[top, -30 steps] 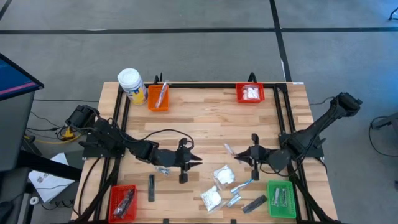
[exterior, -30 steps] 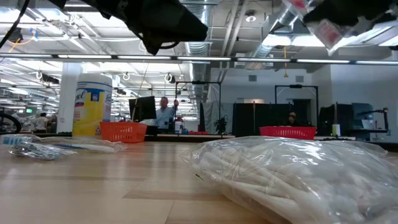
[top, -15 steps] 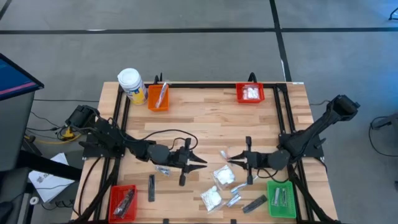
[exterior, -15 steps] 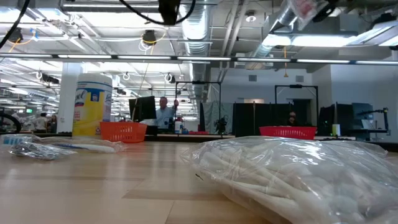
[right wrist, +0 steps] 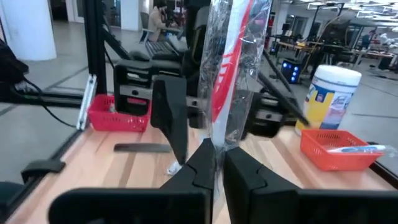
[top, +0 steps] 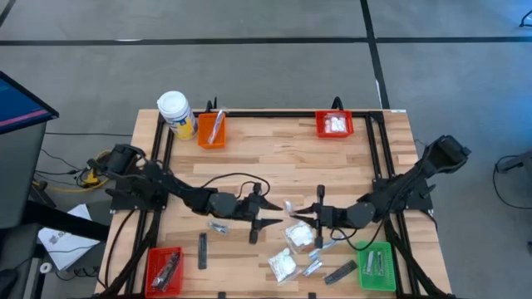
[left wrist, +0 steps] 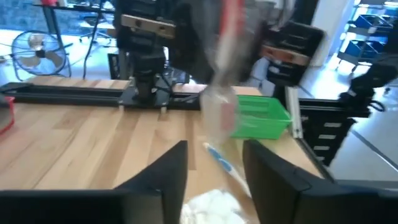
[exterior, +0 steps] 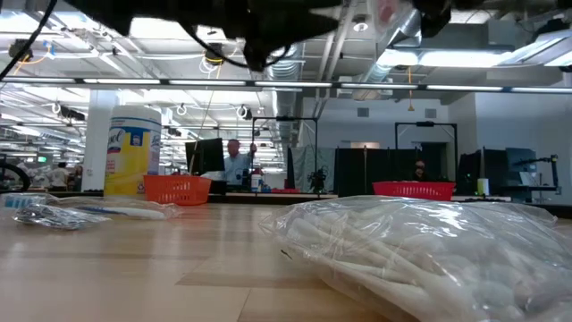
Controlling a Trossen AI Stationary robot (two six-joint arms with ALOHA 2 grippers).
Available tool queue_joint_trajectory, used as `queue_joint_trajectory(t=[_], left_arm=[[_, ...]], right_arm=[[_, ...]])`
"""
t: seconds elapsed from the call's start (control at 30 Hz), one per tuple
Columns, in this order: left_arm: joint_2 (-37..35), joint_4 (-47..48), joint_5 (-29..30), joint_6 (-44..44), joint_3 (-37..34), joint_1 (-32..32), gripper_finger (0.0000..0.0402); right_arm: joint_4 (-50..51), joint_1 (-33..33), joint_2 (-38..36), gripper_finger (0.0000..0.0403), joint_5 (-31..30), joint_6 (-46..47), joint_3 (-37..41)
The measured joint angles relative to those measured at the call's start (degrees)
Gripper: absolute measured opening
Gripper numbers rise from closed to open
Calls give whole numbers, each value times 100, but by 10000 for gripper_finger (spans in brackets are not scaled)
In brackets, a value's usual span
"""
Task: Pick & Place Travel size toiletries
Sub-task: Put the right red toothbrush into the orange bin
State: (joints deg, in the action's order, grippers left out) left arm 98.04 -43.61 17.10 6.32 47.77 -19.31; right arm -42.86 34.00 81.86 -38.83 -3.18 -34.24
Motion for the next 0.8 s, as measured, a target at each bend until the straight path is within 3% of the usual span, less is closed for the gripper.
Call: queue_joint_trajectory(t=[0.27, 0.8], left_arm=[[64, -183, -122, -296, -4, -69, 209], [4, -917, -61, -478, 0, 78, 216]], right_arm=[[-357, 11, 379, 9, 0, 17, 2], [-364, 9, 372, 10, 2, 168, 0]])
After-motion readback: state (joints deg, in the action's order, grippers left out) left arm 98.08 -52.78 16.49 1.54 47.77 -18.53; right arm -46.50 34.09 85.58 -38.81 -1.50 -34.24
